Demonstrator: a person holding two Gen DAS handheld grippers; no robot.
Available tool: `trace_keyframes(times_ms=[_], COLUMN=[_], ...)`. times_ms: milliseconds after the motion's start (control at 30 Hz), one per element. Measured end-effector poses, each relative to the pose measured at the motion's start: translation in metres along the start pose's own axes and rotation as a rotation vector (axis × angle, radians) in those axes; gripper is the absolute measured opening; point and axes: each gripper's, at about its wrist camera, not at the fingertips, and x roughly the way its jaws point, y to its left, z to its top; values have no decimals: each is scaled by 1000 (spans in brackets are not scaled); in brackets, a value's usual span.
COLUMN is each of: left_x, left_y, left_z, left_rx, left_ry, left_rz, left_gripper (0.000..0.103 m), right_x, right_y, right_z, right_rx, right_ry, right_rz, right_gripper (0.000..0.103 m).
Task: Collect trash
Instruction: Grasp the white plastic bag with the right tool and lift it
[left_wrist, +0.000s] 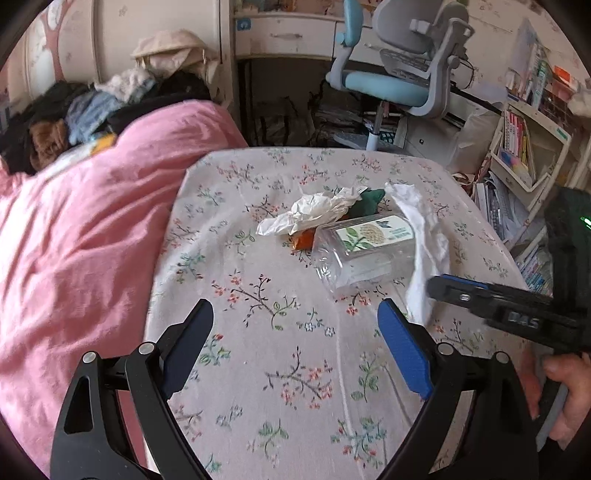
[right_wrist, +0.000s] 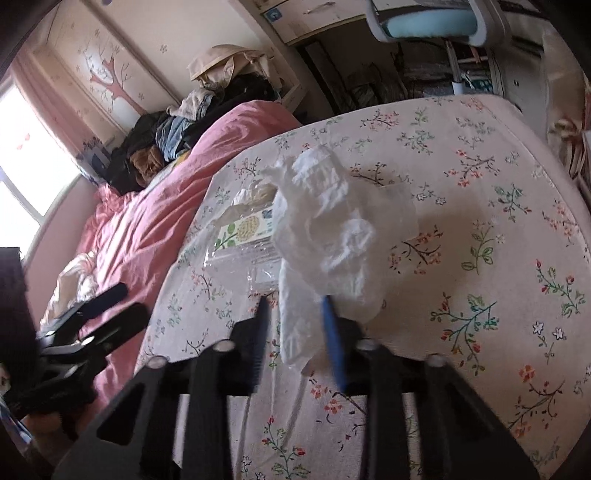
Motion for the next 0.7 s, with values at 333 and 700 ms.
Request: trace_keyframes(times_ms=[333, 700], left_x=[20, 48], left_y=[-3, -44], left_z=[27, 51], left_rx=[23, 271], left_ry=[-67, -80], left_rz=[-91, -110], left_gripper=[87, 87], right_x=[-16, 17], right_y=[-9, -29], right_z=[6, 20], right_rx=[-5, 110], right_ry=[-65, 18], right_rz=[-31, 31], right_gripper=[75, 13])
